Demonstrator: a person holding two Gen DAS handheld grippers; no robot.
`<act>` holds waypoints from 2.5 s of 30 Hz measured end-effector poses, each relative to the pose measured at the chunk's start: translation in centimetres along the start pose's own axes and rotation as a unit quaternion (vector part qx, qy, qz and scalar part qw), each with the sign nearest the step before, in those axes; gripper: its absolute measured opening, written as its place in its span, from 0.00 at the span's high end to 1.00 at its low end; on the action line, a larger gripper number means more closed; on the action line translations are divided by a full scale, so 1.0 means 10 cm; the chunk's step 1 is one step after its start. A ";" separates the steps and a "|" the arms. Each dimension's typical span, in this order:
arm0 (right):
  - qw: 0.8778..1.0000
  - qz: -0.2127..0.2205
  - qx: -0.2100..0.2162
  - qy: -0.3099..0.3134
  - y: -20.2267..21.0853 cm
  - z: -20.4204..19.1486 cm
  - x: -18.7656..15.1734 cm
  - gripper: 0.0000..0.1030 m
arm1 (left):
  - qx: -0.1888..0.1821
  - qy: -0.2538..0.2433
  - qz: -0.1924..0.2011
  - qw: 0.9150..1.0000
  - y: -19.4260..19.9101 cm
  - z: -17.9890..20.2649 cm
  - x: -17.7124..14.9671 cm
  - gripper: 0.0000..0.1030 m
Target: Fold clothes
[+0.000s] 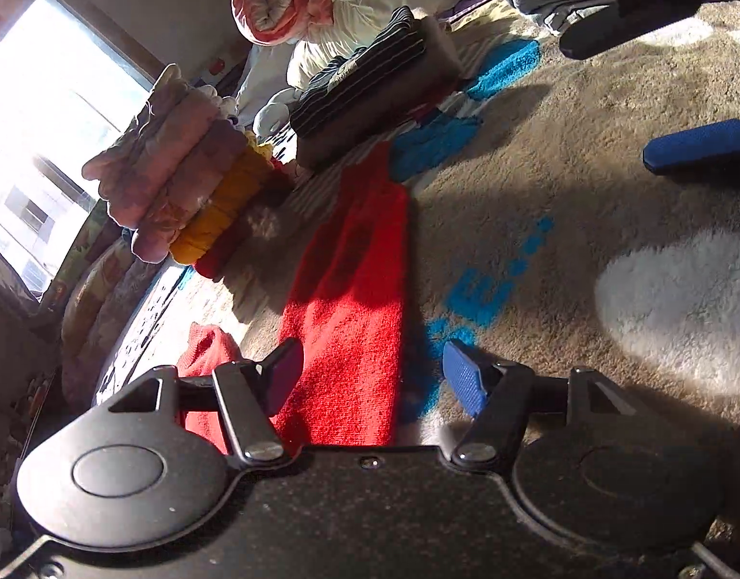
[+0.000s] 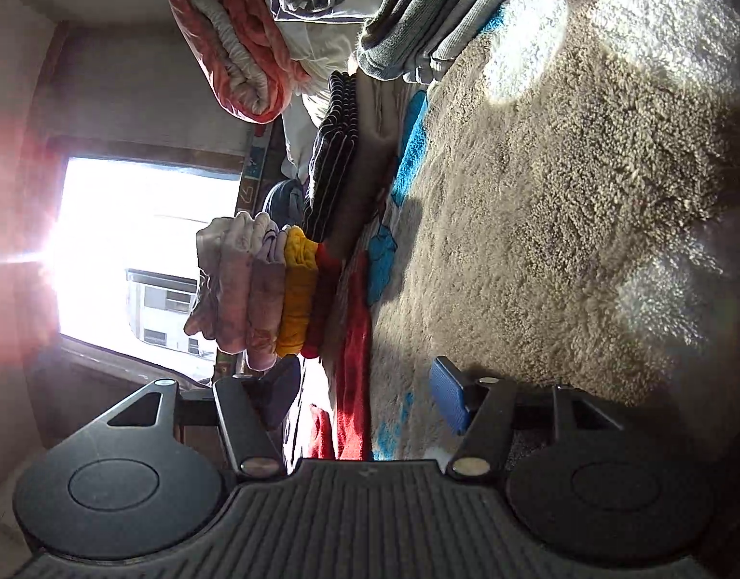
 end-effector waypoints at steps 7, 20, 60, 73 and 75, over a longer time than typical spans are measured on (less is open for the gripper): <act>0.999 0.012 0.020 -0.040 0.03 0.05 0.20 0.42 | 0.056 -0.063 -0.033 0.996 -0.49 0.09 0.47 0.36; 0.995 0.048 0.048 -0.066 0.09 0.12 0.50 0.42 | 0.078 -0.078 -0.089 0.990 -1.26 -0.01 0.99 0.70; 0.780 -0.168 -0.055 0.601 -0.84 -0.44 -2.79 0.32 | -0.093 0.388 0.068 0.914 -0.09 -2.79 -0.26 0.97; 0.767 -0.160 -0.049 0.619 -0.87 -0.38 -2.84 0.56 | -0.063 0.433 0.067 0.896 0.21 -3.17 -1.14 0.97; 0.766 -0.160 -0.049 0.620 -0.87 -0.38 -2.84 0.59 | -0.058 0.439 0.064 0.895 0.23 -3.19 -1.27 0.97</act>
Point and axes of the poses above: each gripper's, at about its wrist camera, not at the fingertips, and y roughly against the way its jaws point, z to its right, x to its top, the point moved 3 cm from there along -y, roughly the way its jaws point, and after that the axes turned 13 degrees about -y, right-handed, at the moved point
